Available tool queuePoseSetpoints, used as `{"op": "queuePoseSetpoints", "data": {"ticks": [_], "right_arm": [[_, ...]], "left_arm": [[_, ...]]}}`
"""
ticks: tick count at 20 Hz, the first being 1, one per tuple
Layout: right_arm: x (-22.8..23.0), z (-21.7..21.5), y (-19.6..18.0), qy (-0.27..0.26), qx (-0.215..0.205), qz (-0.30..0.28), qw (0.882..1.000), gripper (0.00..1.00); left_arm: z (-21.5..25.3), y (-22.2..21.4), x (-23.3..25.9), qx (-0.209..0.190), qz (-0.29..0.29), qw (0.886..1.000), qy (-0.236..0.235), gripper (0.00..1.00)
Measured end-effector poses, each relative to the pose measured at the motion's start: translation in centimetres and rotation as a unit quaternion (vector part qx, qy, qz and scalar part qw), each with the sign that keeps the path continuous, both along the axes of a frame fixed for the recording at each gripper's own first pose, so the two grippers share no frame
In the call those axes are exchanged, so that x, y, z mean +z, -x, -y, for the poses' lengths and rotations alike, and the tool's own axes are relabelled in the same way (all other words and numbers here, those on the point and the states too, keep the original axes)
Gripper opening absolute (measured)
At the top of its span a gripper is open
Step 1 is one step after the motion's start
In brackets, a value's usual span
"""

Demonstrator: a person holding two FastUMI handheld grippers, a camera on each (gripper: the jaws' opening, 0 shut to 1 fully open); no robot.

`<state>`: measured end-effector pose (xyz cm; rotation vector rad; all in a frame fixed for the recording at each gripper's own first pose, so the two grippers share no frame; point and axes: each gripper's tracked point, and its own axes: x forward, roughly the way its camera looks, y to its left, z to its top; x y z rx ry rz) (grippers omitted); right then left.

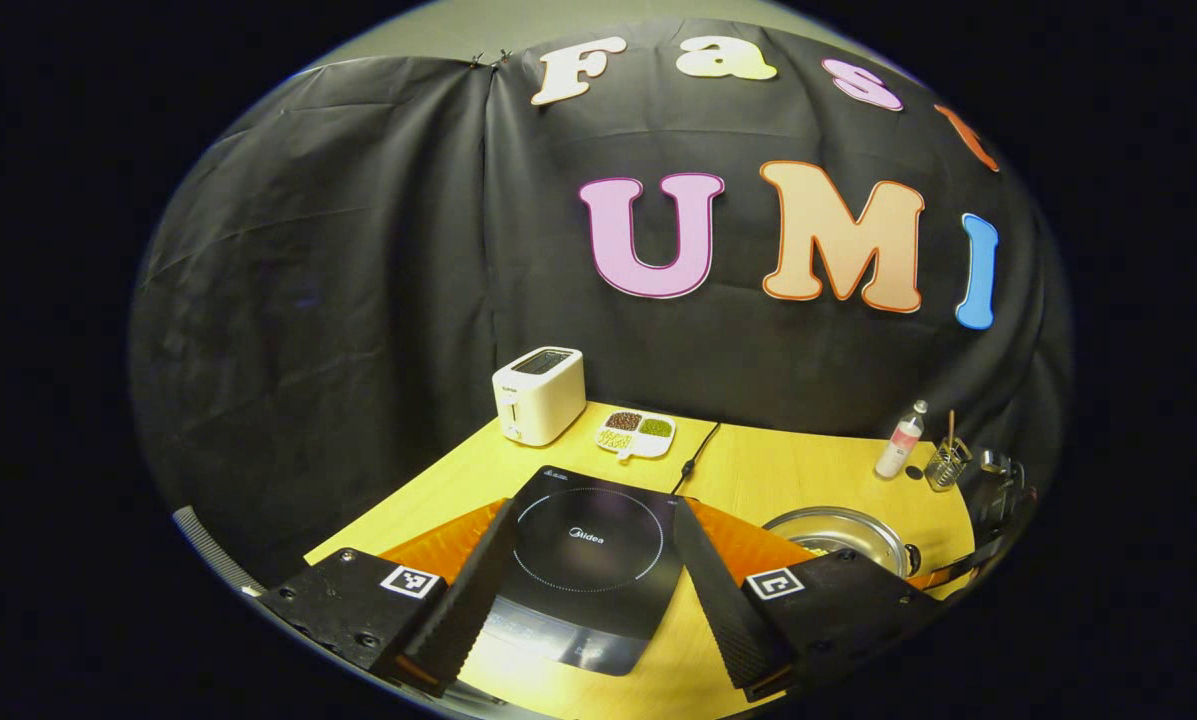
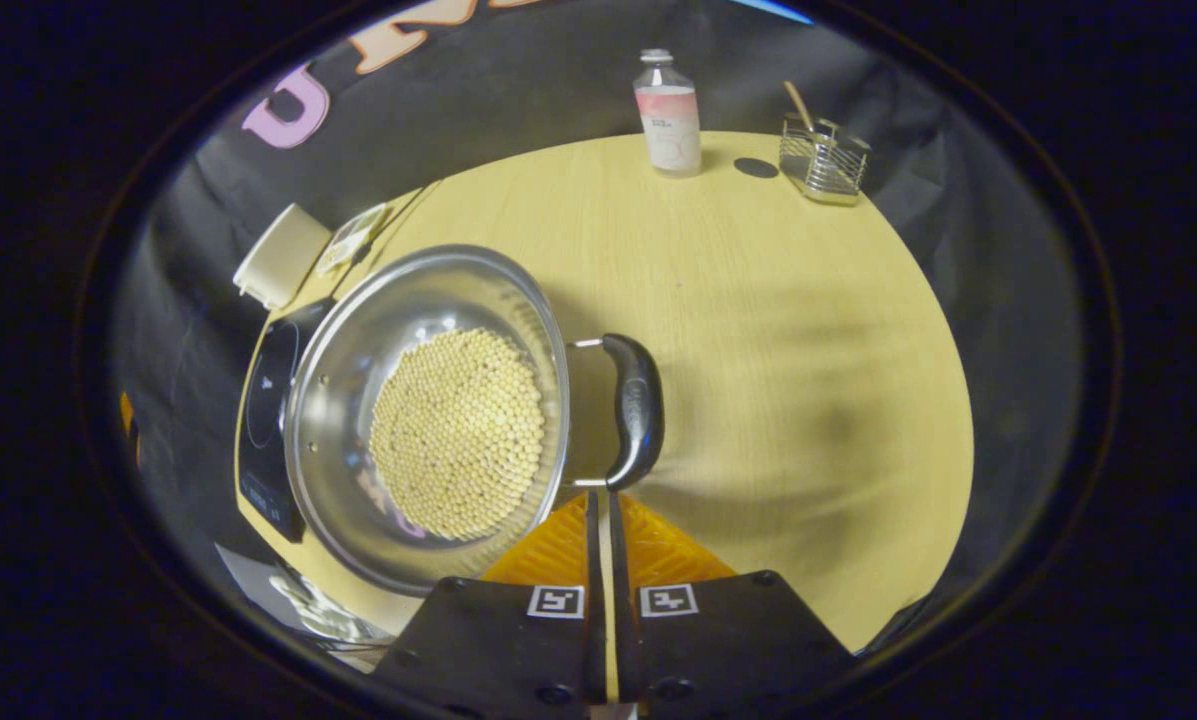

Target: First push the handle of the pot to place it horizontally, then grasp the pot with both hands and set it on the induction cooktop.

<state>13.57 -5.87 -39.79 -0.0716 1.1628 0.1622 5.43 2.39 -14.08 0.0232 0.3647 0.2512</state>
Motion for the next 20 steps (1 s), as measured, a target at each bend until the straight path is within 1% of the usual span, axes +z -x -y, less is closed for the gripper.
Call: {"op": "queuePoseSetpoints", "data": {"ticks": [2, 3, 8, 9, 10, 11, 12, 13, 14, 15, 16, 17, 18, 19, 20], "right_arm": [[-0.1, 0.9, 0.7, 0.023, 0.014, -0.002, 1.0, 0.06], [-0.2, 1.2, 1.2, 0.024, 0.013, -0.003, 1.0, 0.06], [1.0, 2.6, 2.3, 0.002, -0.017, -0.002, 1.0, 0.07], [1.2, 2.7, 2.3, -0.008, -0.026, 0.001, 1.0, 0.0], [1.9, 2.3, 2.3, -0.028, -0.032, -0.002, 0.999, 0.16], [2.5, 2.4, 2.2, -0.041, -0.041, 0.001, 0.998, 0.15], [3.3, 2.3, 2.0, -0.058, -0.05, 0.003, 0.997, 0.06], [3.6, 2.2, 2.1, -0.072, -0.058, -0.002, 0.996, 0.15], [4.1, 1.8, 2.0, -0.093, -0.062, -0.003, 0.994, 0.17], [4.5, 1.6, 1.9, -0.104, -0.067, -0.004, 0.992, 0.23], [4.8, 1.5, 1.7, -0.113, -0.066, -0.002, 0.991, 0.22], [5.4, 1.6, 1.4, -0.117, -0.066, 0.003, 0.991, 0.3], [5.9, 1.5, 1.1, -0.124, -0.065, 0.007, 0.99, 0.41], [6.3, 1.1, 0.8, -0.135, -0.064, 0.009, 0.989, 0.53], [6.7, 0.8, 0.3, -0.143, -0.063, 0.014, 0.988, 0.7]], "left_arm": [[0.3, 0.1, -0.2, -0.007, -0.002, 1.0, 0.002, 0.95], [0.6, 0.1, -0.5, -0.011, -0.004, 1.0, 0.004, 0.96], [2.2, 0.4, -2.8, -0.034, -0.03, 0.999, 0.023, 0.96], [2.8, 0.4, -3.4, -0.042, -0.038, 0.998, 0.029, 0.96], [3.4, 0.3, -4.0, -0.051, -0.045, 0.997, 0.036, 0.96], [4.1, 0.2, -4.5, -0.061, -0.052, 0.996, 0.043, 0.96], [4.7, 0.1, -5.2, -0.071, -0.061, 0.994, 0.05, 0.96], [5.3, 0.0, -5.8, -0.081, -0.073, 0.992, 0.056, 0.96], [5.7, -0.1, -6.6, -0.09, -0.088, 0.99, 0.06, 0.96], [6.0, -0.2, -7.1, -0.096, -0.101, 0.988, 0.063, 0.96], [6.3, -0.5, -7.4, -0.104, -0.11, 0.986, 0.067, 0.96], [6.6, -0.8, -7.7, -0.111, -0.118, 0.984, 0.071, 0.96], [6.8, -1.0, -8.1, -0.118, -0.128, 0.982, 0.074, 0.96], [7.0, -1.3, -8.7, -0.124, -0.14, 0.979, 0.076, 0.96], [7.2, -1.7, -9.2, -0.131, -0.151, 0.977, 0.079, 0.96]]}}
